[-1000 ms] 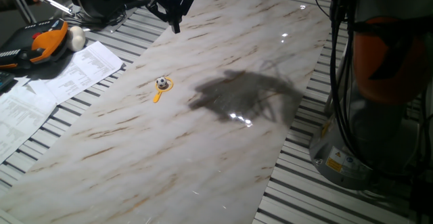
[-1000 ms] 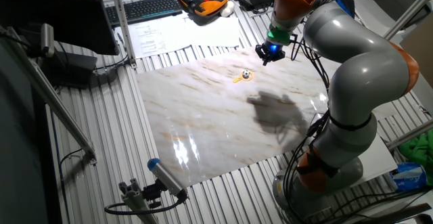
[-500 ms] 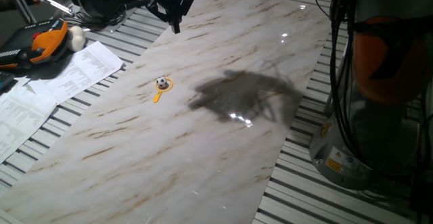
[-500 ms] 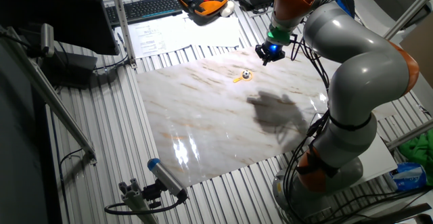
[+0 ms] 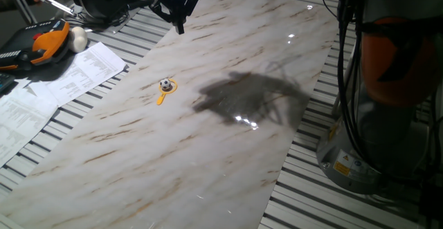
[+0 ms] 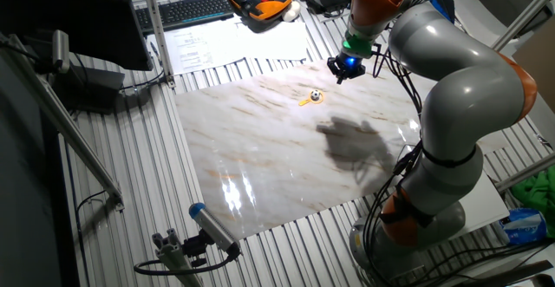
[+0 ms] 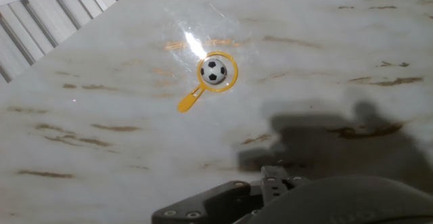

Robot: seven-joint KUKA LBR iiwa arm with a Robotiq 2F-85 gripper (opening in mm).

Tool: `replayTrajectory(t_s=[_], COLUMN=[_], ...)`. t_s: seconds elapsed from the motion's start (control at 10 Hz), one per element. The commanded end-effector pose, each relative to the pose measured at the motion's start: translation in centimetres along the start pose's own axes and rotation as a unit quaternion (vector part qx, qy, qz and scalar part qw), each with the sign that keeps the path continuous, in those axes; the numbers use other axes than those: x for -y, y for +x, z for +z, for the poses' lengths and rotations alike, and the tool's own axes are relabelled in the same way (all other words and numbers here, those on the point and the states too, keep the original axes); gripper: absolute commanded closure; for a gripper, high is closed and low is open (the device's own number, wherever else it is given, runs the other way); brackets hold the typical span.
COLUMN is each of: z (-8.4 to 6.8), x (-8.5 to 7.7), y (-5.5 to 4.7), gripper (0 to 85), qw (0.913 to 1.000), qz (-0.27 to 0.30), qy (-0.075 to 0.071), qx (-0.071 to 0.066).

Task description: Remove the bubble ring from the ball

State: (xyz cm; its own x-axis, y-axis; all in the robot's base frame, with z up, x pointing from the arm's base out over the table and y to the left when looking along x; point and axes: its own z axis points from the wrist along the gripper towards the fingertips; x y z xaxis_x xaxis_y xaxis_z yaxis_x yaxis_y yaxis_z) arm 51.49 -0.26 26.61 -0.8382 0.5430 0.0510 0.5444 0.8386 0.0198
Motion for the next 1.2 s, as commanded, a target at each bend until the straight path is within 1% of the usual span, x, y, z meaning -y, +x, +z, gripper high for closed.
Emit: replayTrajectory(t_s=[0.0, 0.7, 1.0, 1.1], z=[0.0, 0.08, 0.16, 0.19], x=[-0.01, -0.01, -0.01, 0.02], y=[-0.01, 0.0, -0.02, 0.03], gripper=[85.0, 85.0, 85.0, 85.0], qw=[1.0, 1.0, 1.0, 1.0], qz=[0.0, 0.0, -0.002, -0.004], qy=[-0.001, -0.003, -0.001, 0.003], qx=[0.0, -0.003, -0.003, 0.0])
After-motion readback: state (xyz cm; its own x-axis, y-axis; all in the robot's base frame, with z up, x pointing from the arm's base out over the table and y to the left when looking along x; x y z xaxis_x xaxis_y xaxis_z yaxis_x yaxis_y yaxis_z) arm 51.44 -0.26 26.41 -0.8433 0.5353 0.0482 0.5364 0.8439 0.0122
